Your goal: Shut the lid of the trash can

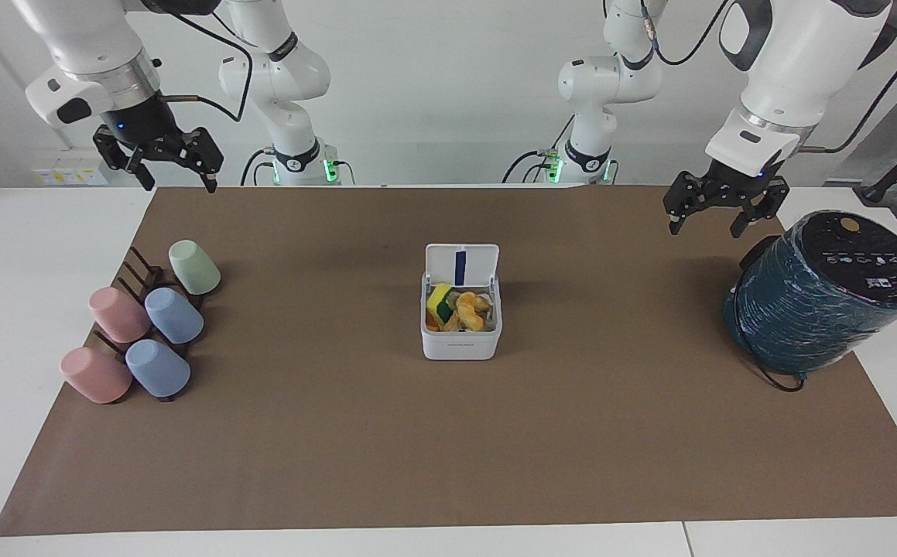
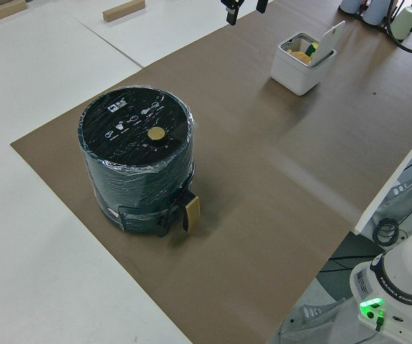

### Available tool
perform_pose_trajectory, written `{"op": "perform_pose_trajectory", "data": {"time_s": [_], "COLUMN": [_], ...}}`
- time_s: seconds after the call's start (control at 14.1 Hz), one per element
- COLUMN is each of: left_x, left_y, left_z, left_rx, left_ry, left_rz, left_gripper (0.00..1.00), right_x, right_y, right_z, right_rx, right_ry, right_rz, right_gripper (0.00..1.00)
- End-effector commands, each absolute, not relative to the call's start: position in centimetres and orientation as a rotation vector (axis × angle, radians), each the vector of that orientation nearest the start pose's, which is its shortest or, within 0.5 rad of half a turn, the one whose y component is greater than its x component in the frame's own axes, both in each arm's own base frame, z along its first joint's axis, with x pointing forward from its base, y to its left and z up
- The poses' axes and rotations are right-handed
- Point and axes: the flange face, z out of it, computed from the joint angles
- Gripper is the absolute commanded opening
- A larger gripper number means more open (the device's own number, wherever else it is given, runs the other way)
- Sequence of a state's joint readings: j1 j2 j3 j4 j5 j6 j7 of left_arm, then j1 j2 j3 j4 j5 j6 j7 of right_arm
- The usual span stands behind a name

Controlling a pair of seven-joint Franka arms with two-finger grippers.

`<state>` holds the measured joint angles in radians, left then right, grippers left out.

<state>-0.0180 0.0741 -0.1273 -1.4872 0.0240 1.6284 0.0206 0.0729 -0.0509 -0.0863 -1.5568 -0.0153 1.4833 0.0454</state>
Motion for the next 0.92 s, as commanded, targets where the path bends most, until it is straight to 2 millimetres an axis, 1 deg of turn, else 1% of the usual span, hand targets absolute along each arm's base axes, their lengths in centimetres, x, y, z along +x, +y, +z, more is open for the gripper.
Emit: {"op": "perform_pose_trajectory", "data": {"time_s": [0.0, 0.21, 0.35, 0.5, 0.64, 0.71, 0.78, 0.85], "left_x": [57.0, 57.0, 56.6, 55.1, 53.9, 53.0, 51.8, 50.8], "left_y": [-7.9, -8.2, -8.7, -11.0, -12.9, -14.1, -16.3, -18.0], "left_z": [62.9, 62.8, 62.7, 61.4, 60.7, 60.3, 59.9, 59.3], "left_rx": [-3.11, -3.111, -3.109, -3.1, -3.091, -3.089, -3.093, -3.099], "left_ry": [0.254, 0.255, 0.269, 0.325, 0.379, 0.379, 0.325, 0.228], "left_rz": [-0.12, -0.118, -0.106, -0.071, -0.043, -0.023, -0.019, -0.014], "left_gripper": [1.0, 1.0, 1.0, 1.0, 1.0, 1.0, 1.0, 1.0], "right_x": [52.8, 52.8, 52.8, 52.8, 52.8, 52.8, 52.8, 52.8], "right_y": [-1.1, -1.2, -1.1, -1.1, -1.1, -1.1, -1.1, -1.1], "right_z": [65.3, 65.4, 65.4, 65.4, 65.3, 65.3, 65.4, 65.3], "right_rx": [-3.146, -3.146, -3.146, -3.146, -3.146, -3.146, -3.146, -3.146], "right_ry": [0.054, 0.057, 0.054, 0.054, 0.054, 0.054, 0.054, 0.054], "right_rz": [0.049, 0.046, 0.046, 0.046, 0.049, 0.049, 0.046, 0.049], "right_gripper": [1.0, 1.0, 1.0, 1.0, 1.0, 1.0, 1.0, 1.0]}}
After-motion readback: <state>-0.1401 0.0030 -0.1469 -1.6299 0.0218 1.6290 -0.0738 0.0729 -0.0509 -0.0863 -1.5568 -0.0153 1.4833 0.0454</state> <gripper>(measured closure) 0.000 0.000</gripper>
